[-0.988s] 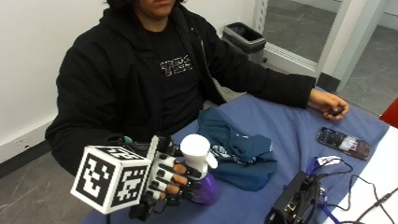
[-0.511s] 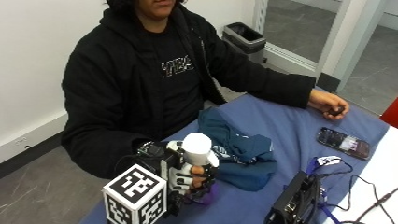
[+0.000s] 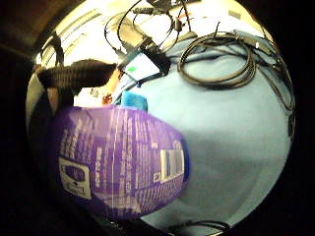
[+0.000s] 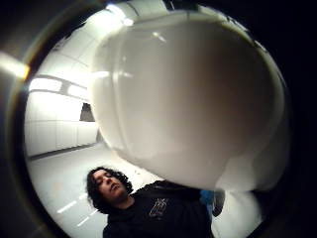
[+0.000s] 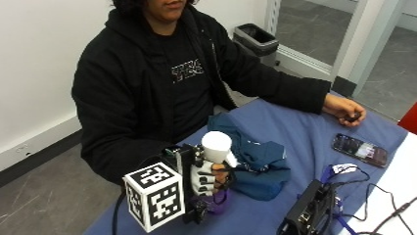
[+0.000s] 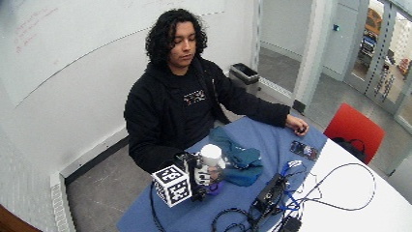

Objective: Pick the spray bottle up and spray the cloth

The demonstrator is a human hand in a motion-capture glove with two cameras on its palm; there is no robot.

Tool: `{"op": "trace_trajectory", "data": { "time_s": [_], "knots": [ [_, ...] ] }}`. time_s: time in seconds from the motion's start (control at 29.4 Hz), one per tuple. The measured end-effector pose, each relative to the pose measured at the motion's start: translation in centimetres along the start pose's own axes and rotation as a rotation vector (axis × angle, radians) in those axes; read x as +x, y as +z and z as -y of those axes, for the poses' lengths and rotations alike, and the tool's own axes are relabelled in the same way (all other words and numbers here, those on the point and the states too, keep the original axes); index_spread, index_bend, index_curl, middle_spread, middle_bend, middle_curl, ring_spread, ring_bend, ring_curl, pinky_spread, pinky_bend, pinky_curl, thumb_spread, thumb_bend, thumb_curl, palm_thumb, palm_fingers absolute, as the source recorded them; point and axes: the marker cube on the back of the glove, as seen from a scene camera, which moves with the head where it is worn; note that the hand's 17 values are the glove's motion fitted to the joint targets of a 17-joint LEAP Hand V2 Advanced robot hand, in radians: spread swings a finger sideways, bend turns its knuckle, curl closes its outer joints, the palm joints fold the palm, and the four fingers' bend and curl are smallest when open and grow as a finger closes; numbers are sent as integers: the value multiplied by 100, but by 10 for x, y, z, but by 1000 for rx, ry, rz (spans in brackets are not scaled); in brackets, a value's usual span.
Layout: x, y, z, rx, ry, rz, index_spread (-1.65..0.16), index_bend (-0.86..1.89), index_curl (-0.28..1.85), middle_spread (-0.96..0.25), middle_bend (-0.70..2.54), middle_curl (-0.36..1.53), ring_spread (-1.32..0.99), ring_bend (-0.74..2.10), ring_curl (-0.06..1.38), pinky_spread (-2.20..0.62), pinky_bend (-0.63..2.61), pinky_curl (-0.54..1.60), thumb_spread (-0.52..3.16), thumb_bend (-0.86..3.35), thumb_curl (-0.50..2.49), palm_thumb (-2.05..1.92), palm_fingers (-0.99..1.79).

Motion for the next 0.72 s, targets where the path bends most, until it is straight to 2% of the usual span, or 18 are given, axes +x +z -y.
{"op": "trace_trajectory", "data": {
  "time_s": [0.27,0.72],
  "knots": [
    [4,-3,9,100,-48,8,-26,19,43,-16,44,48,-19,51,44,-22,38,37,55,-2,57,100,138],
    [10,-5,7,35,-52,68,-25,21,50,-16,52,52,-20,57,47,-28,45,41,48,-3,64,99,136]
  ]
}}
